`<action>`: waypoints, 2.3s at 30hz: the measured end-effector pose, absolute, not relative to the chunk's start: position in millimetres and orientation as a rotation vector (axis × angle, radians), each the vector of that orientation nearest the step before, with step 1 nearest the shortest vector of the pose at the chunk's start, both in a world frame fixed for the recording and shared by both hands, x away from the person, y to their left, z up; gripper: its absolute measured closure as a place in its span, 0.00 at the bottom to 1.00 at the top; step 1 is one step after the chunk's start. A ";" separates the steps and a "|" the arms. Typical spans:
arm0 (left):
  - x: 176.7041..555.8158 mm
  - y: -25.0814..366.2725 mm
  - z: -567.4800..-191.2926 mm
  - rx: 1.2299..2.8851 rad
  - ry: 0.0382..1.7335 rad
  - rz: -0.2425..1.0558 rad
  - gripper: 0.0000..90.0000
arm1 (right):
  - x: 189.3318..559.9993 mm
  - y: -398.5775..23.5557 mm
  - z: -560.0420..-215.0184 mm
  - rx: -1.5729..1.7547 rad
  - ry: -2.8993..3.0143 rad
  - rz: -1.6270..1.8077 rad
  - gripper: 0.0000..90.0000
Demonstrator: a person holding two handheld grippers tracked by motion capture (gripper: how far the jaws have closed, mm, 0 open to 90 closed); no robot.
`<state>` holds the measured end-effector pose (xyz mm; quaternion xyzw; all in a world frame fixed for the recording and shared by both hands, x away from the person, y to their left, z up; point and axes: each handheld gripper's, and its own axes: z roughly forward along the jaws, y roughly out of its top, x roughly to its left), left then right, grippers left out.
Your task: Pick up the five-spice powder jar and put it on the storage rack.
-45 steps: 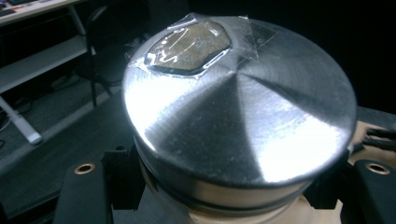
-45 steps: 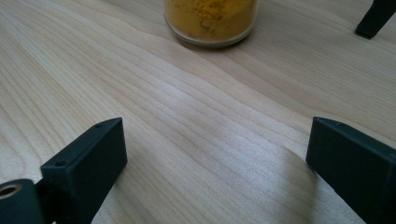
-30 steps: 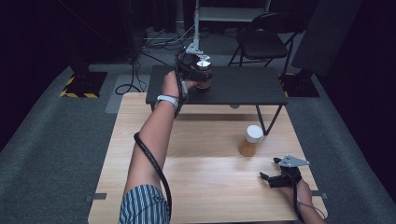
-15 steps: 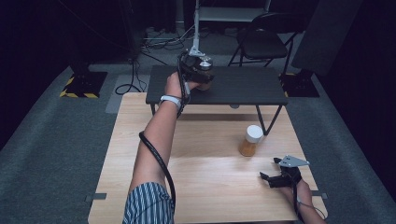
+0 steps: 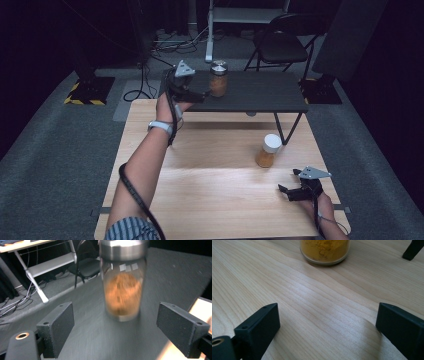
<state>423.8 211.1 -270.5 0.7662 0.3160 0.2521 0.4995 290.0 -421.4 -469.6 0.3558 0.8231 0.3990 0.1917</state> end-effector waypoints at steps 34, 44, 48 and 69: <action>242.1 273.8 -432.2 1.832 0.939 0.422 0.15 | 291.2 -423.0 -469.6 0.997 2.321 1.128 0.05; 227.5 260.2 -444.3 2.003 0.932 0.457 0.14 | 293.7 -423.5 -468.6 1.003 2.330 1.128 0.05; 229.7 259.4 -449.9 2.035 0.934 0.440 0.14 | 293.7 -423.5 -468.6 1.003 2.330 1.128 0.05; 246.7 256.8 -472.6 2.096 0.879 0.429 0.00 | 295.0 -423.5 -468.4 1.000 2.334 1.129 0.05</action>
